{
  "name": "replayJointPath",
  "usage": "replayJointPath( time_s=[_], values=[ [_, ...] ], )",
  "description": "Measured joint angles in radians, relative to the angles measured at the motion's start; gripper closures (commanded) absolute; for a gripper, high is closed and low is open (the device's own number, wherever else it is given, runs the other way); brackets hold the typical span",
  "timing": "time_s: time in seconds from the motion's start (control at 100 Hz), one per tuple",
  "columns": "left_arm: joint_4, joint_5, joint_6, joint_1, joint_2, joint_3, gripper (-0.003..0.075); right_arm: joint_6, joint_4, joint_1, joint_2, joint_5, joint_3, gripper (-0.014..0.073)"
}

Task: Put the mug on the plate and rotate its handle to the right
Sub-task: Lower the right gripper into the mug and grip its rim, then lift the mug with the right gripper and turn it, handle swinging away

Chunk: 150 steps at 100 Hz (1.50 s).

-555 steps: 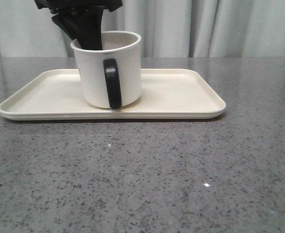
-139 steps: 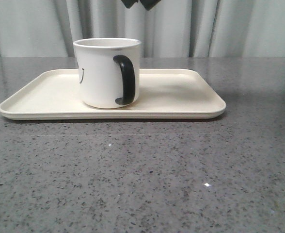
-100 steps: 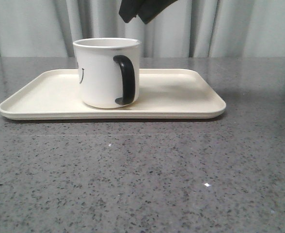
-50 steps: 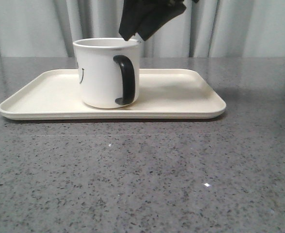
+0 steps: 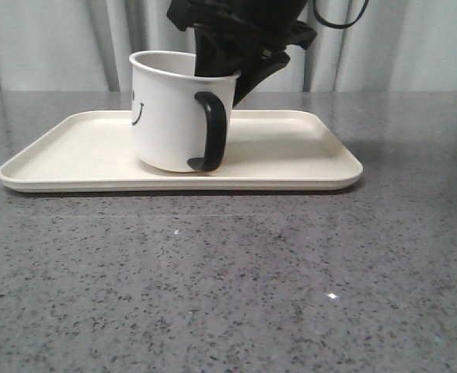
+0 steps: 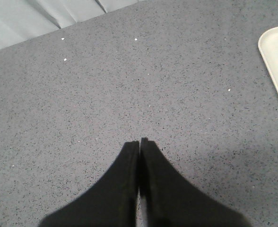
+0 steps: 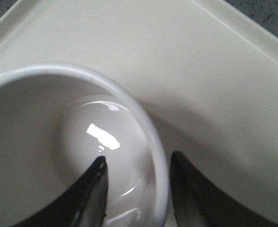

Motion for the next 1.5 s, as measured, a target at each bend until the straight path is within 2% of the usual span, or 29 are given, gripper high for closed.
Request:
replayJointPath(
  time_s=[0.21,0.45,0.62,0.85,1.02,1.21,1.5],
  values=[
    [0.000,0.000,0.000,0.000,0.000,0.000,0.0740,0.002,0.000,0.000,0.002,0.002,0.000,0.0720],
    [0.000,0.000,0.000,0.000,0.000,0.000,0.0740,0.004,0.000,0.000,0.002,-0.003,-0.009,0.0705],
    [0.000,0.000,0.000,0.000,0.000,0.000,0.0740,-0.019,-0.011,0.000,0.002,0.034,-0.110,0.0705],
    [0.000,0.010,0.000,0.000,0.000,0.000,0.0740,-0.148,-0.042,0.000,-0.002,0.179,-0.375,0.0705],
    [0.000,0.015,0.000,0.000,0.000,0.000,0.0740,-0.273,-0.080,0.000,-0.012,0.252,-0.511,0.0705],
    [0.000,0.015,0.000,0.000,0.000,0.000,0.0740,-0.464,-0.083,0.000,-0.012,0.312,-0.541,0.0705],
    [0.000,0.017,0.000,0.000,0.000,0.000,0.0740,-0.544,-0.083,0.000,0.070,0.382,-0.541,0.0705]
  ],
)
